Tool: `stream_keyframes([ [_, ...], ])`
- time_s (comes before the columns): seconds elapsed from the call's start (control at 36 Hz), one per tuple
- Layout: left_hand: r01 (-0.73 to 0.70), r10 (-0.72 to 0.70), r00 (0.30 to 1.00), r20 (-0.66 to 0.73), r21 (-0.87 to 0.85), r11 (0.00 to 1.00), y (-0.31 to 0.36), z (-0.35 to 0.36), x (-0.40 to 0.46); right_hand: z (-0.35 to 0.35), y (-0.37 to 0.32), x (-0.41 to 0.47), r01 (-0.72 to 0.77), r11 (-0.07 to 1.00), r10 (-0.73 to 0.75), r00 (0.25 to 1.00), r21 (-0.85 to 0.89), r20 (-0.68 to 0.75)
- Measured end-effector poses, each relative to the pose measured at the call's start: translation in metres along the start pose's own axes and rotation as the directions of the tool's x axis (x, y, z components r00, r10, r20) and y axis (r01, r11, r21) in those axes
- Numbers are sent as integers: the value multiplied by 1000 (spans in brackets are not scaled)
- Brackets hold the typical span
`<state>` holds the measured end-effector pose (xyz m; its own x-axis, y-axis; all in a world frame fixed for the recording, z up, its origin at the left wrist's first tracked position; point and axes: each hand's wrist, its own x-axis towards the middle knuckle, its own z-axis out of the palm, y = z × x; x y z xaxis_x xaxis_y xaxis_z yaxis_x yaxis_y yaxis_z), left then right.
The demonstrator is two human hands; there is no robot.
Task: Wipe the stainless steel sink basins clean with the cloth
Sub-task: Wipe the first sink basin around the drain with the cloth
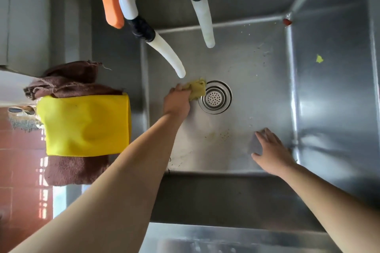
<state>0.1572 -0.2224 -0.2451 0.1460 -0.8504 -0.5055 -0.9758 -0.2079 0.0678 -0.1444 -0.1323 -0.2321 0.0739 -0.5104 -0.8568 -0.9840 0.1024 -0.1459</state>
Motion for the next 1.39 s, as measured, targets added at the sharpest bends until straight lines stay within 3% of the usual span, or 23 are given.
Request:
stream_keyframes([
  [0.17,-79,79,986,145,0,997,4,43,-72,-17,-12,-6,-22,1000,22,1000,-4,18],
  [0.31,-83,106,951,289,-91,992,9,57,-112,-30,-21,-22,-42,997,35,992,-60,-118],
  [0.42,-106,113,904,412,-40,994,13,47,-122,-40,-28,-35,-51,996,40,990,-74,-134],
  [0.56,50,44,831,554,-153,987,13,38,-126,-45,-25,-49,0,1000,-4,990,-29,-141],
  [0.67,209,-36,882,470,-322,923,13,29,-124,-65,-20,-60,69,995,-79,984,-69,-160],
  [0.75,285,-90,910,404,-453,845,15,20,-112,-89,-15,-64,103,975,-138,975,-195,-174],
  [0.89,225,-113,965,238,-518,825,35,-8,-83,-137,-10,-70,138,914,-266,914,-382,-307],
  [1.03,208,-180,978,107,-552,808,68,-33,-41,-190,0,-70,116,886,-352,799,-449,-489],
  [1.17,276,-328,944,29,-613,740,85,-39,11,-223,16,-60,126,831,-486,638,-541,-598],
  [1.28,338,-462,887,12,-700,629,90,-35,47,-234,25,-45,142,813,-511,638,-564,-576],
  [1.39,374,-574,817,64,-816,441,93,-31,82,-231,31,-38,182,821,-543,545,-542,-639],
])
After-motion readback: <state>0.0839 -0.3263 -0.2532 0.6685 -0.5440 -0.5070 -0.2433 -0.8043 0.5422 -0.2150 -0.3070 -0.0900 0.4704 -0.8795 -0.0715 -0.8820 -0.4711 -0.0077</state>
